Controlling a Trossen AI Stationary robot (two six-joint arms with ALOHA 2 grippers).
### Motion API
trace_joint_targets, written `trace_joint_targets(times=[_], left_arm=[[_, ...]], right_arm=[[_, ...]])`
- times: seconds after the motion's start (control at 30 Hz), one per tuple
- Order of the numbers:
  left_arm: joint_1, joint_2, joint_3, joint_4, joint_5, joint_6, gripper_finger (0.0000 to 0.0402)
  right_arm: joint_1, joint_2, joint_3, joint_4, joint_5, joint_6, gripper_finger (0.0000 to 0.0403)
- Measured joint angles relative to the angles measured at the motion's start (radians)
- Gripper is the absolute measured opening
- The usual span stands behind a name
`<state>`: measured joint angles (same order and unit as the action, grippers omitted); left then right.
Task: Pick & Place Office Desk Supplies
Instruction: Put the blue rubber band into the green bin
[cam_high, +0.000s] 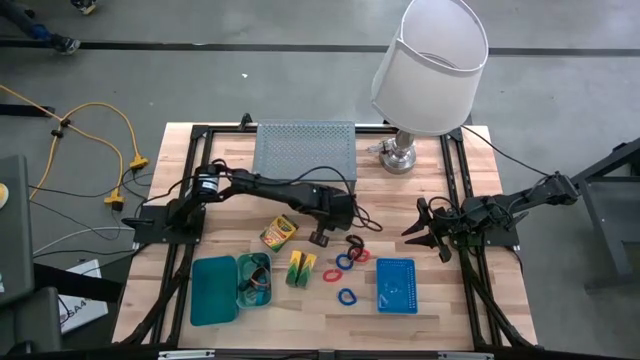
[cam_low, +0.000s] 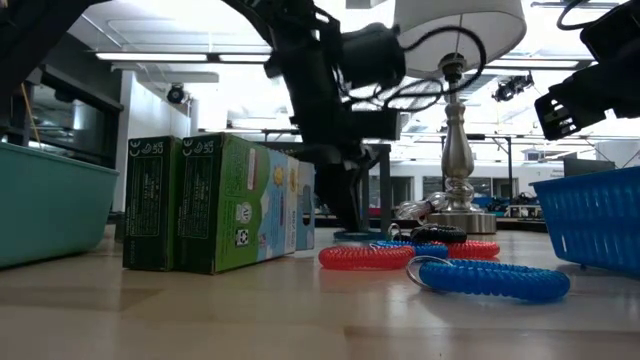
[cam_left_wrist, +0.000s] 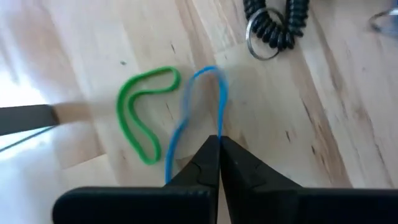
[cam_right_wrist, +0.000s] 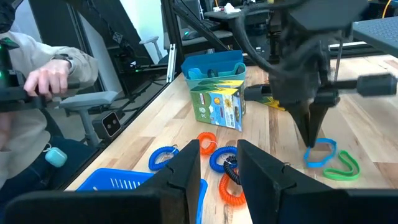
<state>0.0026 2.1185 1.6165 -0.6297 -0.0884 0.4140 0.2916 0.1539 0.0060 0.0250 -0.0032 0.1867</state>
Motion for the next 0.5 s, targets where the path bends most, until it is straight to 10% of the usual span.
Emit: trace_joint_targets(times=[0.5], left_arm=[[-0.067, -0.171, 0.0, -0.139, -0.192, -0.134, 0.0001]], right_arm=[[0.0, 0.0, 0.0, 0.0, 0.0, 0.0, 0.0094]])
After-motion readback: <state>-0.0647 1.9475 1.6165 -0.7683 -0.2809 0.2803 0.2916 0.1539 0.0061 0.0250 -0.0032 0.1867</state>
